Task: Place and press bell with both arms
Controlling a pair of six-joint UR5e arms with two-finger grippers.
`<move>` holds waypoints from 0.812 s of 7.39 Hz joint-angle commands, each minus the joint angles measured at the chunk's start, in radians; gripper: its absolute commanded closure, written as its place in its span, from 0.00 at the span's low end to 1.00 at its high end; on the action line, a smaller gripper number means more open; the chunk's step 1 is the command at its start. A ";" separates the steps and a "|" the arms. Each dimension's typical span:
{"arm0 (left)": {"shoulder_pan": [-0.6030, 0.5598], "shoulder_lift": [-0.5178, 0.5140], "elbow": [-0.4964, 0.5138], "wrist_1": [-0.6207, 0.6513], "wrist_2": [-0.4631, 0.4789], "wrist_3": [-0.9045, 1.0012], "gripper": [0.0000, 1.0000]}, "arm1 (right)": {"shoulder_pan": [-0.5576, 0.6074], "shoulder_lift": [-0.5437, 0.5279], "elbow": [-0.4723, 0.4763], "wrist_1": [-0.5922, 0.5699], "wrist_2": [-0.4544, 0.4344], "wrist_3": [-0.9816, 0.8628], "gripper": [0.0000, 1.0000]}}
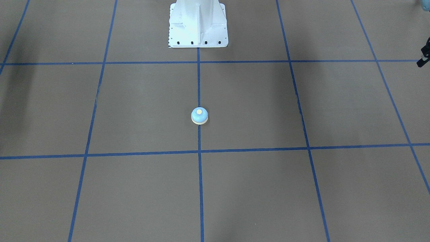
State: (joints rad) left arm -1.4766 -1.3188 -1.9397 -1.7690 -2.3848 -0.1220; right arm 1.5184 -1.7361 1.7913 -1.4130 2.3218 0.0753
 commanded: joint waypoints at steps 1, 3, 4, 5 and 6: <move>0.001 0.016 0.014 -0.018 0.010 0.002 0.01 | 0.005 0.000 -0.003 0.003 -0.007 0.000 0.00; -0.002 0.021 0.027 -0.021 0.027 -0.002 0.01 | 0.003 -0.002 -0.007 -0.003 -0.009 0.001 0.00; 0.001 0.012 0.034 -0.015 0.053 -0.005 0.01 | 0.003 -0.006 -0.007 -0.003 -0.004 0.001 0.00; -0.001 0.019 0.031 -0.017 0.053 0.001 0.01 | 0.003 -0.016 -0.003 -0.003 -0.001 0.001 0.00; -0.001 0.020 0.041 -0.013 0.053 0.001 0.01 | 0.003 -0.016 -0.003 -0.001 0.004 0.001 0.00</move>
State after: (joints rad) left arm -1.4773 -1.3008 -1.9066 -1.7851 -2.3360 -0.1228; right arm 1.5217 -1.7477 1.7871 -1.4154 2.3202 0.0766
